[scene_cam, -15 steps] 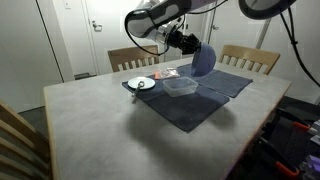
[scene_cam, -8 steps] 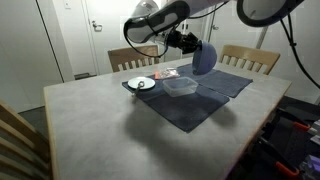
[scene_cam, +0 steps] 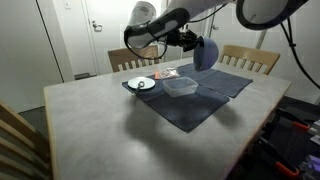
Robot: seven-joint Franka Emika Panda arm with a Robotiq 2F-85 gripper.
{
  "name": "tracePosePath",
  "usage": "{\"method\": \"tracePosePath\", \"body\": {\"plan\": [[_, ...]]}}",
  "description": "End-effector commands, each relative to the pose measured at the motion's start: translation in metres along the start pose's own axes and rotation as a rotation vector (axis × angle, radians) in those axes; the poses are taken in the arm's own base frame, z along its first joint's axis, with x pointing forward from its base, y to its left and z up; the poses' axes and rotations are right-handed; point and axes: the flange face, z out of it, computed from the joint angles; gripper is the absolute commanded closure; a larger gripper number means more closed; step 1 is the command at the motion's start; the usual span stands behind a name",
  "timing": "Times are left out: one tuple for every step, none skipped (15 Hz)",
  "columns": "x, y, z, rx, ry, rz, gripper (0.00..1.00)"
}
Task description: Pour the contents of the bowl into the tupperware
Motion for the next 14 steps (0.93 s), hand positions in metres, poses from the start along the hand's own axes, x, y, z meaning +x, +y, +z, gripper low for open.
{"method": "tracePosePath", "body": {"plan": [[-0.005, 0.000, -0.005, -0.049, -0.014, -0.017, 0.99], [-0.007, -0.001, -0.008, -0.062, -0.013, -0.019, 0.99], [-0.008, -0.004, -0.010, -0.076, -0.012, -0.020, 0.99], [-0.010, -0.006, -0.014, -0.087, -0.009, -0.023, 0.99], [-0.012, -0.009, -0.017, -0.100, -0.007, -0.028, 0.99], [-0.015, -0.011, -0.021, -0.112, -0.003, -0.033, 0.99], [-0.017, -0.014, -0.024, -0.124, 0.001, -0.039, 0.99], [-0.018, -0.017, -0.027, -0.136, 0.003, -0.044, 0.99], [-0.019, -0.019, -0.029, -0.146, 0.006, -0.050, 0.99], [-0.019, -0.022, -0.031, -0.158, 0.006, -0.055, 0.99], [-0.019, -0.025, -0.032, -0.170, 0.006, -0.058, 0.99], [-0.018, -0.027, -0.034, -0.183, 0.006, -0.060, 0.99], [-0.017, -0.029, -0.035, -0.197, 0.005, -0.058, 0.99], [-0.015, -0.031, -0.035, -0.211, 0.001, -0.058, 0.99]]}}
